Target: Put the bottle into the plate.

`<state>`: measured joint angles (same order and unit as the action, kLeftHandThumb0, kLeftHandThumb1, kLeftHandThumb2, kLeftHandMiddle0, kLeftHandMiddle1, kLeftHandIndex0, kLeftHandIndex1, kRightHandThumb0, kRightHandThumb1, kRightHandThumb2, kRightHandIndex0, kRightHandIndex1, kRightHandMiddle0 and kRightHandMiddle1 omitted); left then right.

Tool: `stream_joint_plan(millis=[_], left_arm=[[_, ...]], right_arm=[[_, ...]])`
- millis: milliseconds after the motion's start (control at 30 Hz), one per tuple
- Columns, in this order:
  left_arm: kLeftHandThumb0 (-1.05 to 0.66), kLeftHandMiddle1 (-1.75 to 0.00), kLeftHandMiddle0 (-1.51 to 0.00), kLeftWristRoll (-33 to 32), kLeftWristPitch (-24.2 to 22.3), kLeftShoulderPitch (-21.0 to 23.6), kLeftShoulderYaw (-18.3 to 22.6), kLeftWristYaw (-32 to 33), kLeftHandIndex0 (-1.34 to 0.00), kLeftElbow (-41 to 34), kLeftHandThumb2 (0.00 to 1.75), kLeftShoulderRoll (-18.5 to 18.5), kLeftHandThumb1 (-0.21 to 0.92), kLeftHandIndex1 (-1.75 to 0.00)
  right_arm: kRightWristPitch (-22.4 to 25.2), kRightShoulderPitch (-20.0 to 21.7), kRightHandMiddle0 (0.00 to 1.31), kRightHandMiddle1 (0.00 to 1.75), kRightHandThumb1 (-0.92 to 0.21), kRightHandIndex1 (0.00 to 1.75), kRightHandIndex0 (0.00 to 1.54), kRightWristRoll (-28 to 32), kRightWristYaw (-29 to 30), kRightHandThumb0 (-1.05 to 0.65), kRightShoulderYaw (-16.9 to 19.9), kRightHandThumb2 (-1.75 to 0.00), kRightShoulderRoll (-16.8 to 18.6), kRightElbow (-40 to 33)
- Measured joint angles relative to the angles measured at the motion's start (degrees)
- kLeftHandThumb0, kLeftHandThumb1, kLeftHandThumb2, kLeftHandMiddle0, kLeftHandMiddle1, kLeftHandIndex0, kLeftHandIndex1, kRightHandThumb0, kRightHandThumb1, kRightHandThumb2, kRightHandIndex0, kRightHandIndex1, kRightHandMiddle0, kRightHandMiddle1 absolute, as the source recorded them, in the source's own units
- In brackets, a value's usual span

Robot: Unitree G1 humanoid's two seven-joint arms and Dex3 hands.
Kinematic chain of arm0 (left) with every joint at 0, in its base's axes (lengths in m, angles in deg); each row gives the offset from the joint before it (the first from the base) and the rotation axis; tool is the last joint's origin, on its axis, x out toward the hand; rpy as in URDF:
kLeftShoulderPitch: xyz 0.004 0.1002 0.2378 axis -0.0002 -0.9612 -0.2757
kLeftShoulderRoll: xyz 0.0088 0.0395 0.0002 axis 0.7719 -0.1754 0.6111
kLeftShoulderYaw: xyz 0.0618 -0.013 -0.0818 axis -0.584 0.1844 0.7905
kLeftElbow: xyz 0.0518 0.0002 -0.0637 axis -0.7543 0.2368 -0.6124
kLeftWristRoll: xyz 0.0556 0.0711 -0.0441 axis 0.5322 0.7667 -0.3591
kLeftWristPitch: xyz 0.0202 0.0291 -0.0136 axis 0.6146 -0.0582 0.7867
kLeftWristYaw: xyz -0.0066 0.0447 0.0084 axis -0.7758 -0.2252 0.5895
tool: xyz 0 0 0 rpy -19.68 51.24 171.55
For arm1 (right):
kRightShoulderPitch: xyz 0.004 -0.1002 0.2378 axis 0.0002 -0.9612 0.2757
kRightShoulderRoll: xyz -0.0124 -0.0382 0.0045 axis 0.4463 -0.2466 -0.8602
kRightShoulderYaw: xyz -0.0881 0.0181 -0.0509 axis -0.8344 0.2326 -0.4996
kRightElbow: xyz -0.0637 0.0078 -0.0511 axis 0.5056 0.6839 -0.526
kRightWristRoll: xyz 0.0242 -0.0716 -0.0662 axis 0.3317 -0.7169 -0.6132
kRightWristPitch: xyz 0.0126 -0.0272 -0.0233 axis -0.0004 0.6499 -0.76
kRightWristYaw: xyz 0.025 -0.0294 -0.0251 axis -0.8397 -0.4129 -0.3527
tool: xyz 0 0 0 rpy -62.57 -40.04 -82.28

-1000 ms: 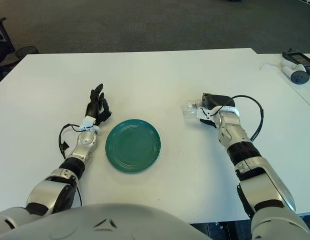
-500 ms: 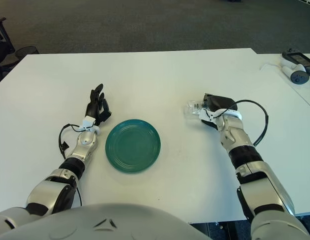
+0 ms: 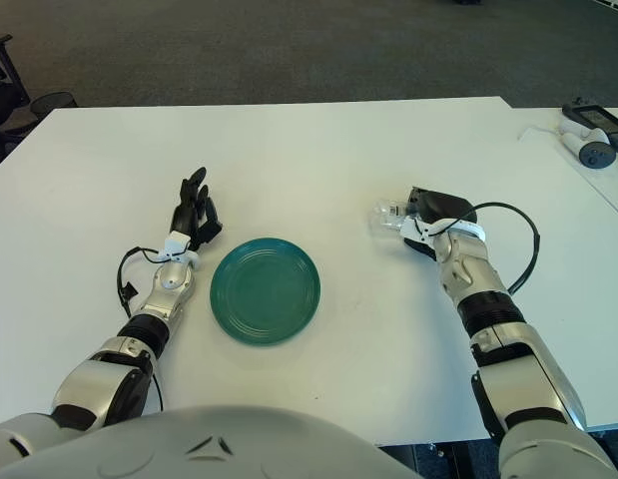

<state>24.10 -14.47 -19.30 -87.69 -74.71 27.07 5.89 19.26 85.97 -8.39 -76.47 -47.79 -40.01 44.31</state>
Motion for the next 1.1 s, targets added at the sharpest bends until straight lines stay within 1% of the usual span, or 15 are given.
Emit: stream_joint_plan(millis=[100,267,333,433,567,700,833,900,1033,1100], left_arm=[[-0.80,-0.01,-0.31,0.00,0.03,0.00,0.00,-0.01,0.00,0.00,1.00,-0.01,0.92,-0.58],[-0.80,-0.01,-0.31,-0.01,0.08,-0.05,0.02,-0.06,0.00,0.01,1.00,0.04,0.92,-0.58],[-0.79,-0.01,-0.31,-0.03,0.10,-0.08,0.06,-0.09,0.00,0.06,1.00,0.09,0.92,-0.58],[-0.79,-0.01,-0.31,-0.17,0.26,-0.08,0.13,-0.16,0.00,0.01,0.99,0.18,0.92,-0.59],[-0.78,-0.01,-0.31,-0.29,0.38,0.09,0.18,-0.17,0.00,-0.15,0.99,0.30,0.92,-0.60],[-0.77,-0.01,-0.32,-0.31,0.40,0.34,0.14,-0.16,0.00,-0.32,0.98,0.21,0.92,-0.62],[-0.77,-0.01,-0.32,-0.34,0.31,0.35,0.15,-0.16,0.00,-0.32,0.97,0.17,0.92,-0.63],[-0.76,-0.02,-0.32,-0.33,0.29,0.36,0.15,-0.15,0.00,-0.22,0.97,0.17,0.92,-0.63],[-0.76,-0.02,-0.33,-0.31,0.30,0.32,0.14,-0.15,0.00,0.08,0.97,0.19,0.92,-0.64],[-0.77,-0.02,-0.33,-0.29,0.31,0.32,0.13,-0.15,0.00,0.17,0.97,0.22,0.92,-0.64]], right_arm=[[0.21,-0.73,0.64,1.75,0.03,1.67,0.89,0.59,-0.97,0.00,0.37,-1.69,-0.56,-1.48],[2.82,-1.92,0.63,1.75,0.02,1.68,0.88,1.66,-5.96,0.00,1.18,-1.68,-1.81,-6.41],[4.35,-1.93,0.63,1.75,0.01,1.69,0.88,1.80,-8.26,0.00,1.49,-1.68,-2.09,-8.52],[9.52,-1.93,0.63,1.75,0.01,1.68,0.88,2.09,-13.96,0.00,1.95,-1.68,-1.87,-13.79],[14.32,-1.96,0.62,1.75,0.00,1.68,0.87,2.17,-18.41,0.00,2.42,-1.66,-0.79,-21.94],[17.51,-1.87,0.61,1.75,-0.02,1.67,0.86,3.49,-21.09,0.00,4.11,-1.64,0.70,-30.77],[18.72,-1.35,0.59,1.75,-0.04,1.66,0.85,7.07,-22.54,0.00,6.66,-1.61,3.31,-39.61],[19.32,-0.81,0.59,1.75,-0.04,1.66,0.85,8.59,-23.34,0.00,7.34,-1.60,4.53,-43.82],[19.49,0.59,0.58,1.75,-0.05,1.64,0.85,10.39,-25.20,0.00,7.70,-1.59,6.15,-52.72],[19.36,1.63,0.58,1.75,-0.06,1.64,0.84,10.75,-25.72,0.00,7.70,-1.58,6.61,-55.90]])
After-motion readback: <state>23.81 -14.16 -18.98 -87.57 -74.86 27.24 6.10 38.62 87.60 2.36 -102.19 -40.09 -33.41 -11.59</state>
